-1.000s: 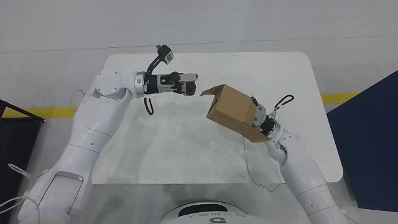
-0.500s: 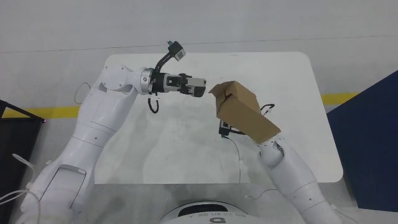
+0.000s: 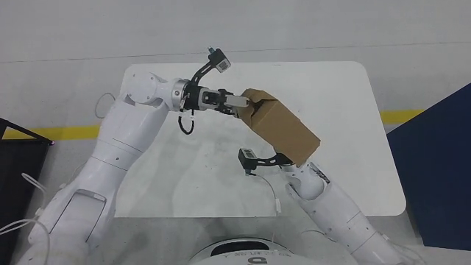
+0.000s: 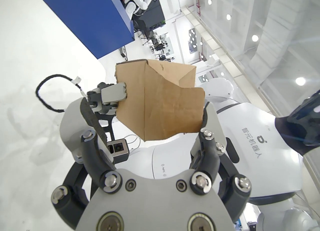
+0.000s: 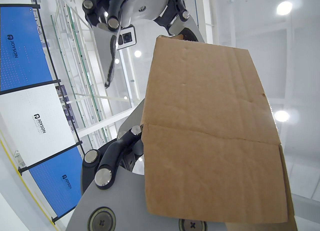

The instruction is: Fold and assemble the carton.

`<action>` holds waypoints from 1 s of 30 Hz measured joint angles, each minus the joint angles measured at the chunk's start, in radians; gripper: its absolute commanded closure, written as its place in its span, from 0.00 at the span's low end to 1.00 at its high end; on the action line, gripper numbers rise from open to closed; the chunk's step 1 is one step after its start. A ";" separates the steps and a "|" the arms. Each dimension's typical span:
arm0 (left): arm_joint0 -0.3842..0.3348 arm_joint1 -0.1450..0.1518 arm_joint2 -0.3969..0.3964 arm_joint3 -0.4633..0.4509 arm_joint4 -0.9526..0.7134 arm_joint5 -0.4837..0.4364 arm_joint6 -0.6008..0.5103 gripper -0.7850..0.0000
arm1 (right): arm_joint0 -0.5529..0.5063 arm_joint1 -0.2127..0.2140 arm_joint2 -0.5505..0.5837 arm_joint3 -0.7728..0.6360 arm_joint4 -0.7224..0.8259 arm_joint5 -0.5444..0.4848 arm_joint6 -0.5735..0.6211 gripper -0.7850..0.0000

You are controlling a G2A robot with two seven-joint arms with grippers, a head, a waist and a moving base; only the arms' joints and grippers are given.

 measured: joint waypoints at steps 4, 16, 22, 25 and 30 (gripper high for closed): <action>0.010 0.005 -0.045 0.032 -0.111 0.010 -0.046 0.00 | -0.002 0.002 -0.015 -0.005 -0.001 0.000 0.028 1.00; 0.040 0.014 -0.075 0.057 -0.103 0.017 -0.051 0.00 | 0.019 0.015 -0.046 0.003 -0.001 0.000 0.050 1.00; 0.002 -0.005 -0.033 0.112 -0.114 0.019 -0.054 0.15 | 0.033 0.019 -0.065 0.007 -0.001 0.000 0.056 1.00; -0.019 -0.015 -0.010 0.130 -0.120 0.029 -0.063 0.35 | 0.038 0.020 -0.075 0.008 -0.001 0.000 0.062 1.00; -0.049 -0.032 0.026 0.156 -0.124 0.037 -0.071 0.74 | 0.047 0.022 -0.091 0.011 -0.001 0.000 0.075 1.00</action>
